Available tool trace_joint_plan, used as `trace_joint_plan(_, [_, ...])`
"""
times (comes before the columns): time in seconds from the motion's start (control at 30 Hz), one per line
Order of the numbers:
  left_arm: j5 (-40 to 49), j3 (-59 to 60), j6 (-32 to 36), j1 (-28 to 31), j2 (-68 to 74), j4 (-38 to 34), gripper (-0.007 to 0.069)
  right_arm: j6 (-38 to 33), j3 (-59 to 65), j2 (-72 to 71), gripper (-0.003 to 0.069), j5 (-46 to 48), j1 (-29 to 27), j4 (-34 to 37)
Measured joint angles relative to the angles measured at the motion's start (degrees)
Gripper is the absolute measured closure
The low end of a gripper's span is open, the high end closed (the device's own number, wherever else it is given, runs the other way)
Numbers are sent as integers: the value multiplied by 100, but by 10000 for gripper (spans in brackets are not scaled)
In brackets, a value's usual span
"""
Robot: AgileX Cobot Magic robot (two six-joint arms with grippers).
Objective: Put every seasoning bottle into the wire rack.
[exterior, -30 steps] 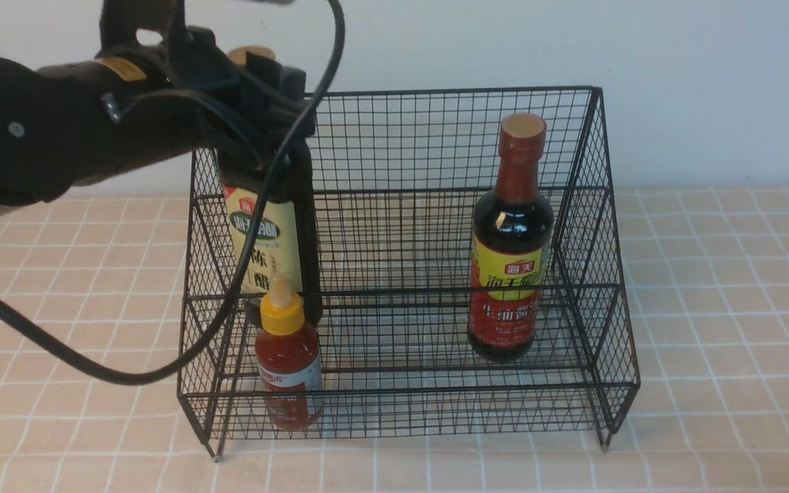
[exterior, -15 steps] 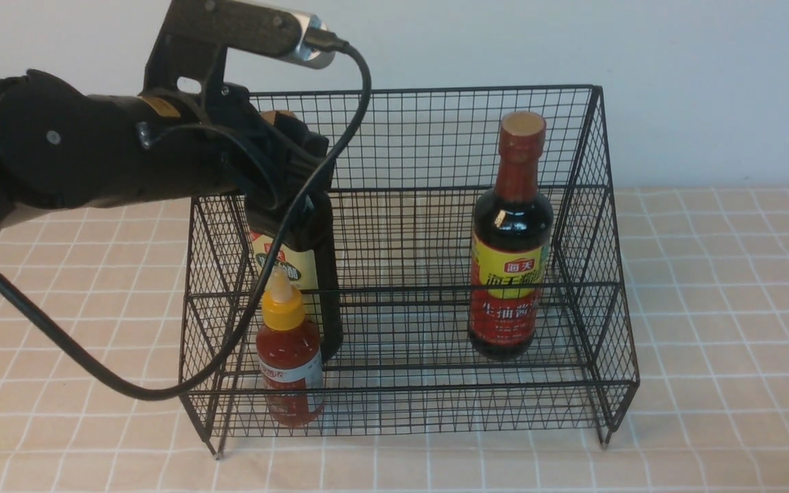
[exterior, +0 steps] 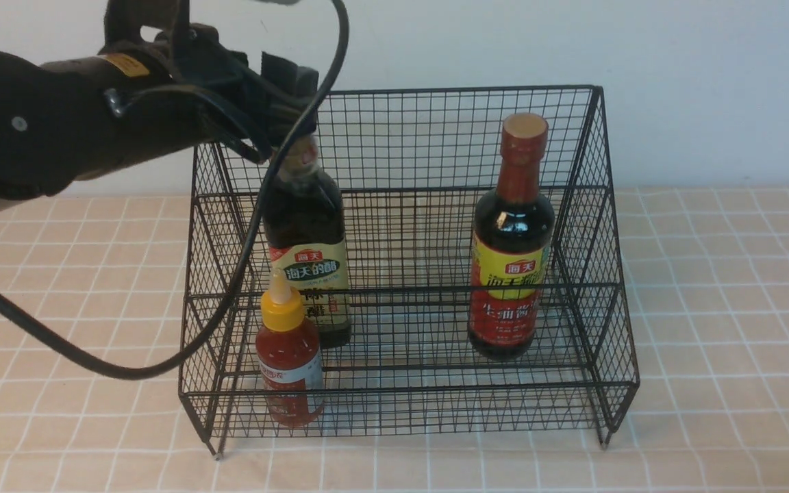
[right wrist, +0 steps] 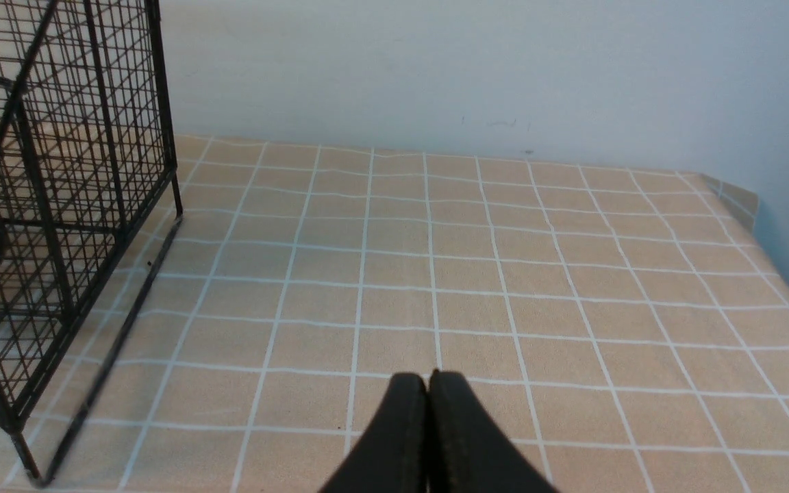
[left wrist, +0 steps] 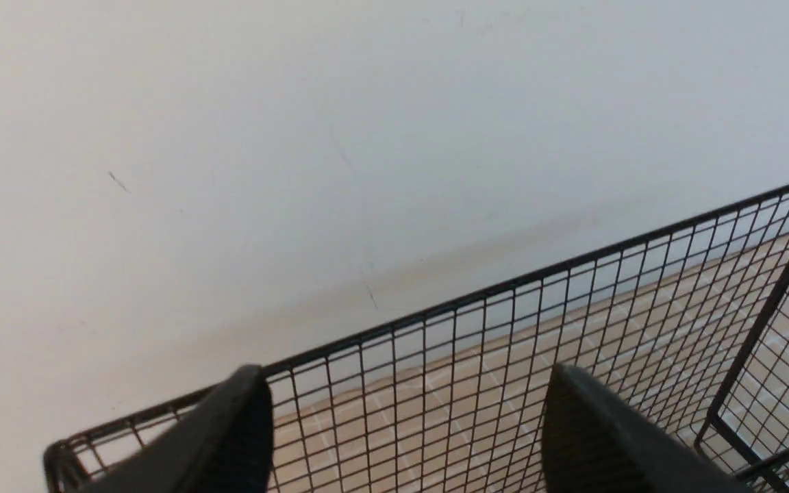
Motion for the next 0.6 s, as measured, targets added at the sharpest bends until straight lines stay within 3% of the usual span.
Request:
trace_joint_plan(0.23, [0,0,0,6,-361,-2,149,0,0,0,673,0,0,0])
trace_joint_plan(0.37, [38,0,0,6,-674,-2,214,0,0,0,673,0,0,0])
trace_joint_plan(0.47, [506,0,0,6,-1129,-2,391,0,0,0,673,0,0,0])
trace_joint_plan(0.57, [1592,0,-26,130,-1522,-2,568,0,0,0,673,0,0,0])
trace_joint_plan(0.6, [1929,0,-80,213,-1642,6,591,0,0,0,673,0,0,0])
